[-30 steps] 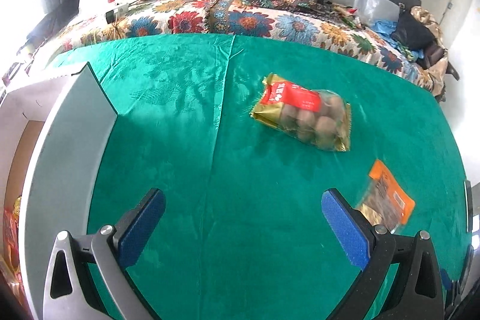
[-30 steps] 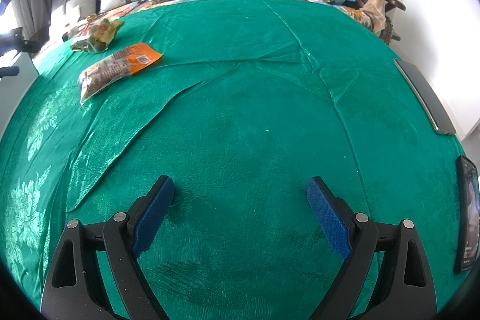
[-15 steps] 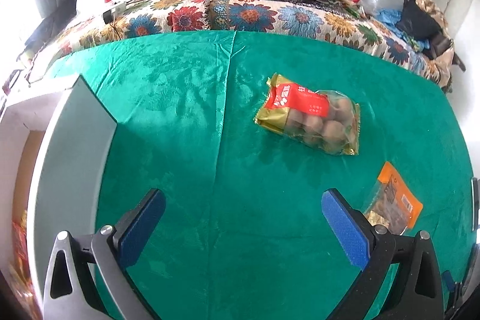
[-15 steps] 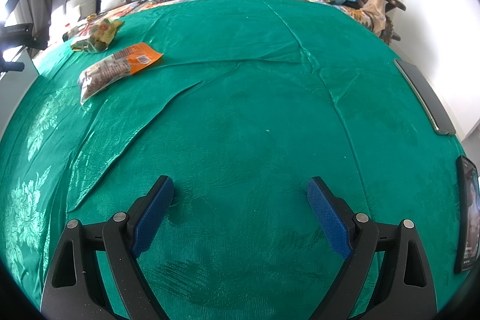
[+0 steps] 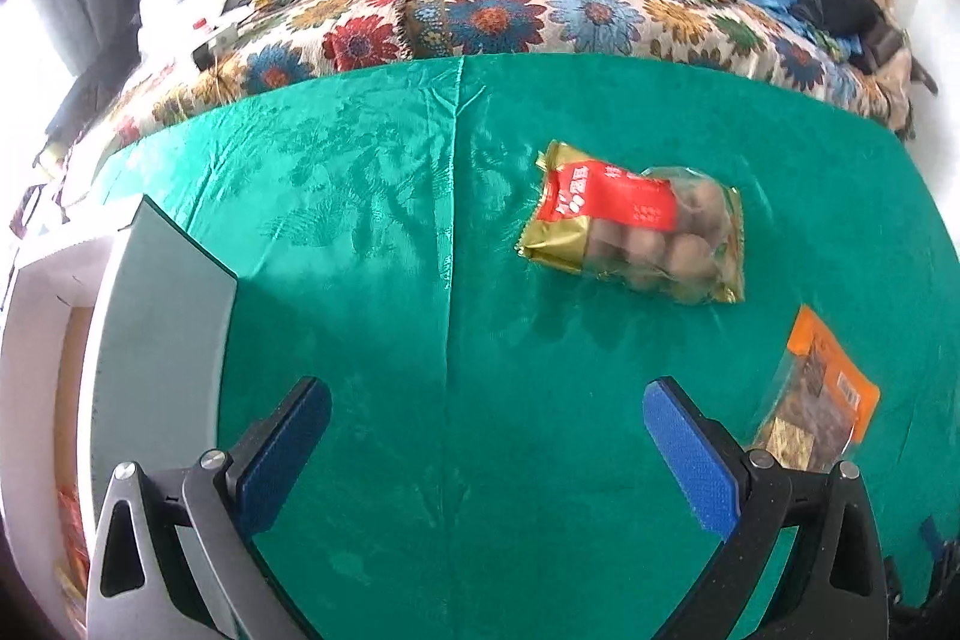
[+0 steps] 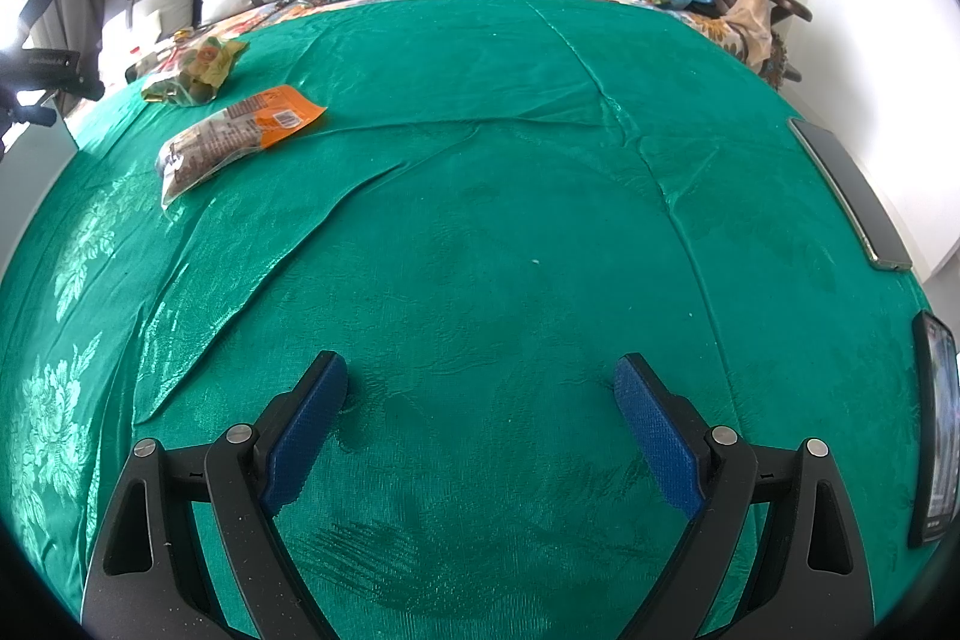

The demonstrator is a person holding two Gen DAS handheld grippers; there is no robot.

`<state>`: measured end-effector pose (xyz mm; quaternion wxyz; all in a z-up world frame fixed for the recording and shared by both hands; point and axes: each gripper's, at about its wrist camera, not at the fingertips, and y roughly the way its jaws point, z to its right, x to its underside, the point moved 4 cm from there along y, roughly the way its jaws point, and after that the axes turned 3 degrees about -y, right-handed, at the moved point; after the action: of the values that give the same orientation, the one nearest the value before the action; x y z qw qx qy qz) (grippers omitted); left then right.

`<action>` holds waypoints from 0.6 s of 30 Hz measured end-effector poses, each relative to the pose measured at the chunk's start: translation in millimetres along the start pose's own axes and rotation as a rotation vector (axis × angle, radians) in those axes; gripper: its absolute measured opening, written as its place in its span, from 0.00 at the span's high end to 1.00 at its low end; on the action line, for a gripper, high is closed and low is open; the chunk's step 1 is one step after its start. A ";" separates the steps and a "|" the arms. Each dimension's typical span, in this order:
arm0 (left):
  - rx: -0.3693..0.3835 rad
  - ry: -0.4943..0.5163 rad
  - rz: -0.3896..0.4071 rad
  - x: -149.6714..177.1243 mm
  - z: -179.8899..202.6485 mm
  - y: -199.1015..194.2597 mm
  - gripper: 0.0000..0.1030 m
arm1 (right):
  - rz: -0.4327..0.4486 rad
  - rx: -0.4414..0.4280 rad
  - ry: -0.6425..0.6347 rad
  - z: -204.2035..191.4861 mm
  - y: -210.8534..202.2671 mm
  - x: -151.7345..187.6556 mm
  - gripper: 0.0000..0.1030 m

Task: Organize snacks
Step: 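Move the left gripper toward the gold-red longan bag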

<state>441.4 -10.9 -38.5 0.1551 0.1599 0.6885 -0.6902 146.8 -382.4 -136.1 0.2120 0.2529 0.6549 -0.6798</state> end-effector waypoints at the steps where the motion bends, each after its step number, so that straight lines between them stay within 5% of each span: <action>1: 0.002 -0.026 0.001 -2.5 -3.0 1.8 0.00 | 0.000 0.000 0.000 0.0 0.0 0.0 0.10; 4: 0.026 -0.118 0.008 -12.4 -10.8 4.0 0.00 | 0.000 0.000 0.000 -0.2 -0.2 -0.1 0.10; 10: 0.195 -0.272 0.066 -47.5 -13.9 -1.4 0.00 | 0.000 0.000 -0.001 -0.2 -0.4 0.0 0.10; 15: 0.221 -0.100 0.105 -83.3 35.7 2.3 0.00 | 0.000 0.000 -0.001 -0.1 -0.4 0.1 0.10; 18: 0.162 0.028 0.018 -98.4 70.3 20.5 0.00 | 0.000 0.000 -0.001 -0.1 -0.5 0.1 0.10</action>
<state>538.5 -81.9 -14.1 0.1379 0.1877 0.6310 -0.7400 146.4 -382.2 -135.8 0.2126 0.2524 0.6549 -0.6798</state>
